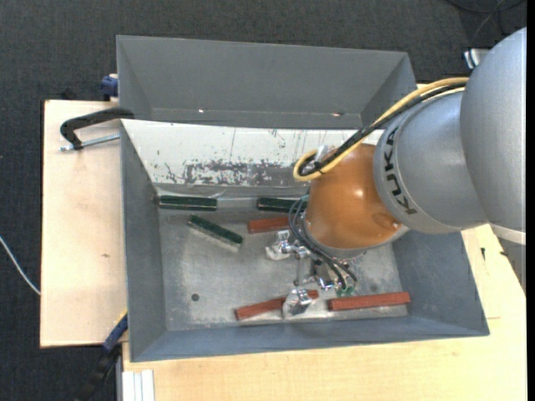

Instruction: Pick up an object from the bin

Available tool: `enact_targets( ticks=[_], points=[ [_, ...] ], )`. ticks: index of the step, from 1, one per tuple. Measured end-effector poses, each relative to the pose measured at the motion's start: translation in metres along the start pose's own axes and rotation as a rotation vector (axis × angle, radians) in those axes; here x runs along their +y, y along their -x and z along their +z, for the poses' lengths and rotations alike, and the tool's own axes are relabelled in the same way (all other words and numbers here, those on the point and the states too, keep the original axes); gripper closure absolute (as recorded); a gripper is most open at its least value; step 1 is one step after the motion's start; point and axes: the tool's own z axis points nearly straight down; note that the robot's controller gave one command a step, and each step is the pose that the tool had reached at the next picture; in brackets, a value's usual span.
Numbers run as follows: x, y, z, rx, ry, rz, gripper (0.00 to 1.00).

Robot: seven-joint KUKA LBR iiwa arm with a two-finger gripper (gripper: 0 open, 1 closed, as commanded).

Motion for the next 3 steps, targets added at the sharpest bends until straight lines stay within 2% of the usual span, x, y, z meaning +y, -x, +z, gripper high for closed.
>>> enact_targets(
  ticks=[1,3],
  points=[
    [-0.0031,-0.0073,-0.0047,0.012,0.002,0.029,1.00],
    [-0.0030,-0.0076,-0.0056,0.011,0.001,0.029,1.00]
  ],
)
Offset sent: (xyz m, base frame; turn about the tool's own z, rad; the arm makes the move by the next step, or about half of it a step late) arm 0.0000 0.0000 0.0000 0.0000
